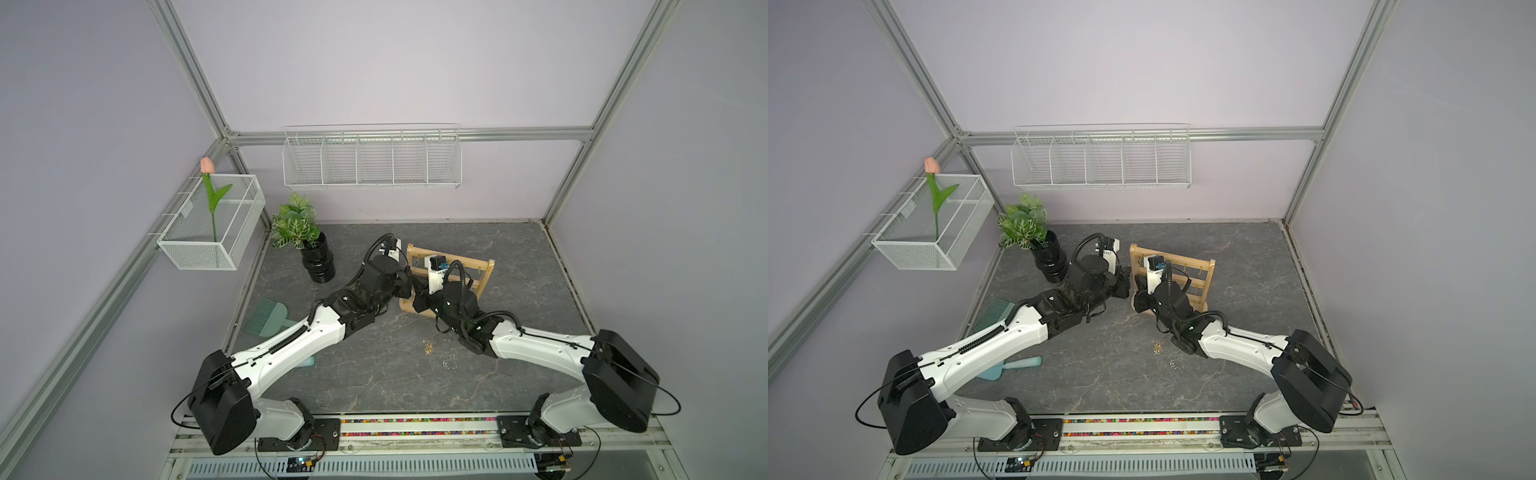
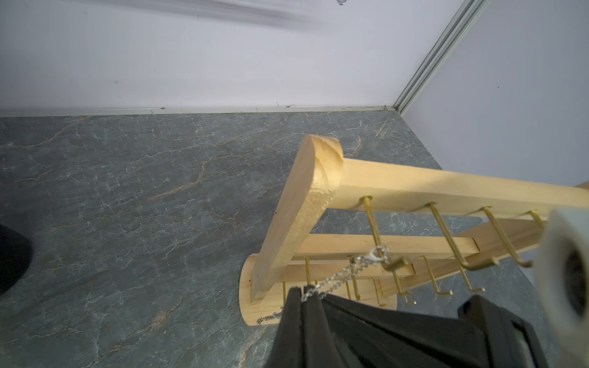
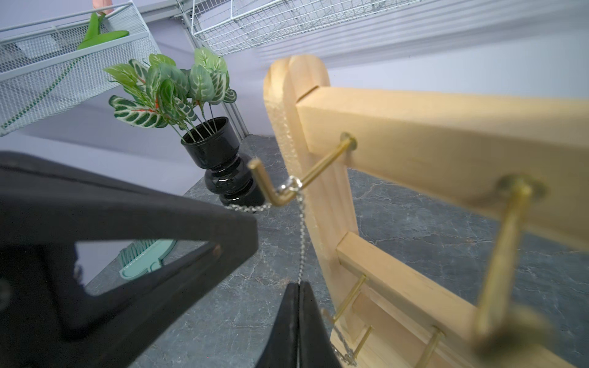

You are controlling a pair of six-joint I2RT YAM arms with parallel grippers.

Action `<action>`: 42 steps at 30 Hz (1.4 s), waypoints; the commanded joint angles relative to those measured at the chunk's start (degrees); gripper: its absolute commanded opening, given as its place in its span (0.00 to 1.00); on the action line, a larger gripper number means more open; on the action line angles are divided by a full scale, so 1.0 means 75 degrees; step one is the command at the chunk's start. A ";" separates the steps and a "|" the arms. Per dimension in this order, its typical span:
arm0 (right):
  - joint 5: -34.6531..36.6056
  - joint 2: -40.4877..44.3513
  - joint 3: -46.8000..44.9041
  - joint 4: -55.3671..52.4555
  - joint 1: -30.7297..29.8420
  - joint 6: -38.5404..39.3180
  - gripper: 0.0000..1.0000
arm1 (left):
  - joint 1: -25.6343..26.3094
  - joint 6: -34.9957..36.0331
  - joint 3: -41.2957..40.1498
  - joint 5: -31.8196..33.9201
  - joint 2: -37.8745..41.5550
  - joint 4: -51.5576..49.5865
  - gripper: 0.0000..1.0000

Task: Hang the necklace on the jewelry display stand
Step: Adjust the necklace on the stand.

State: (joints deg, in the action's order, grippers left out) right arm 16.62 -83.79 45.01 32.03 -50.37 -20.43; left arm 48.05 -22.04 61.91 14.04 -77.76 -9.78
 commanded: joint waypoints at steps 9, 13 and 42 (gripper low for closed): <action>-0.0349 0.0139 0.0182 0.0225 -0.0034 0.0276 0.07 | -0.0091 -0.0140 -0.0040 0.0384 0.0187 -0.0131 0.00; -0.0400 0.0216 0.0153 0.0110 -0.0035 0.0231 0.07 | -0.0109 -0.0125 -0.0040 0.0345 0.0209 -0.0169 0.00; 0.0459 0.0601 -0.0324 -0.0199 0.0103 0.0318 0.07 | -0.0111 -0.0347 0.0124 -0.0047 -0.0382 -0.0225 0.00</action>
State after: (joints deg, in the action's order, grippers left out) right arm 18.17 -78.87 43.86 29.95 -50.06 -19.27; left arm 47.57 -23.57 61.91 13.65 -79.94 -11.31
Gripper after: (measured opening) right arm 0.068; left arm 0.044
